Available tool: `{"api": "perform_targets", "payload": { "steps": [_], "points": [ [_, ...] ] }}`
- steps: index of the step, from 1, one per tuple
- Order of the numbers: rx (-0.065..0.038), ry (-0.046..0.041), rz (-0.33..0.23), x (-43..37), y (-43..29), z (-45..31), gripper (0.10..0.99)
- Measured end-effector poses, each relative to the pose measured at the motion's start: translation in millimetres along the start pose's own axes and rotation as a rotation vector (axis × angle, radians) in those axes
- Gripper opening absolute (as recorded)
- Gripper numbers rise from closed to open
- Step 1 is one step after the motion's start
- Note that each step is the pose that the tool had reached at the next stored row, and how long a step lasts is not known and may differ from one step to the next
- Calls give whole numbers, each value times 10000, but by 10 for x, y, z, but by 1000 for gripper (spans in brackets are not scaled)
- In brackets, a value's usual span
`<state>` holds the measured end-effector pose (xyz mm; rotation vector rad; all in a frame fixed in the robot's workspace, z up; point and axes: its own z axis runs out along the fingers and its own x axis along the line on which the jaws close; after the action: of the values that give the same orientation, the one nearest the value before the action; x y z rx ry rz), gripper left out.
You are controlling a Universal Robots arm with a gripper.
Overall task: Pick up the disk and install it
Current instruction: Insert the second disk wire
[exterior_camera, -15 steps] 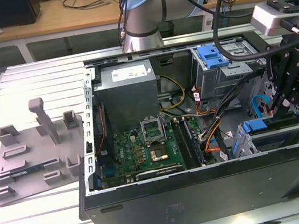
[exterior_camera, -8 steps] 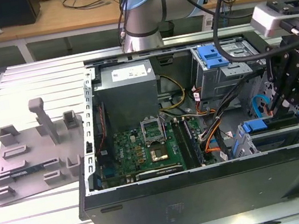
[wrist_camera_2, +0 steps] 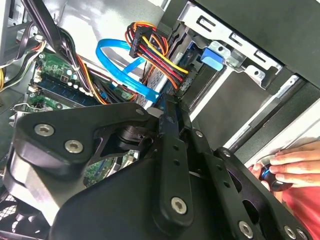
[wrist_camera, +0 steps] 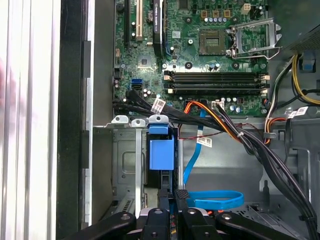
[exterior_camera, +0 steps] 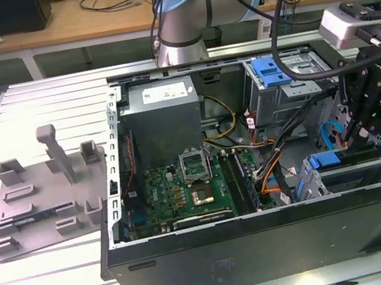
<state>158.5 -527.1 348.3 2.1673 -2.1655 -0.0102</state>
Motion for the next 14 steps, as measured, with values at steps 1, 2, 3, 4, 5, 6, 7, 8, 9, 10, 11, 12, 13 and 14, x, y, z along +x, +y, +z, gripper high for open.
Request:
{"api": "perform_targets", "payload": {
  "steps": [1, 2, 3, 4, 5, 6, 7, 8, 9, 10, 11, 12, 13, 14],
  "points": [
    [0, -1, -1, 0, 0, 2, 161],
    [0, -1, 0, 0, 0, 5, 161],
    [0, 0, 0, 0, -1, 7, 161],
    [0, 0, -1, 0, -1, 9, 161],
    [0, 0, 0, 0, -1, 12, 161],
    [0, 0, -1, -1, -1, 15, 161],
    [0, 0, -1, -1, -1, 19, 161],
    [0, 0, -1, -1, -2, 23, 161],
    [0, 0, -1, -1, -2, 25, 161],
    [0, 0, -1, -1, -2, 27, 161],
    [0, 0, 0, -1, -2, 31, 161],
    [0, -1, -1, -2, -2, 34, 161],
    [0, 0, -1, -2, -2, 36, 161],
    [1, 0, 0, -2, -3, 38, 161]
  ]
}}
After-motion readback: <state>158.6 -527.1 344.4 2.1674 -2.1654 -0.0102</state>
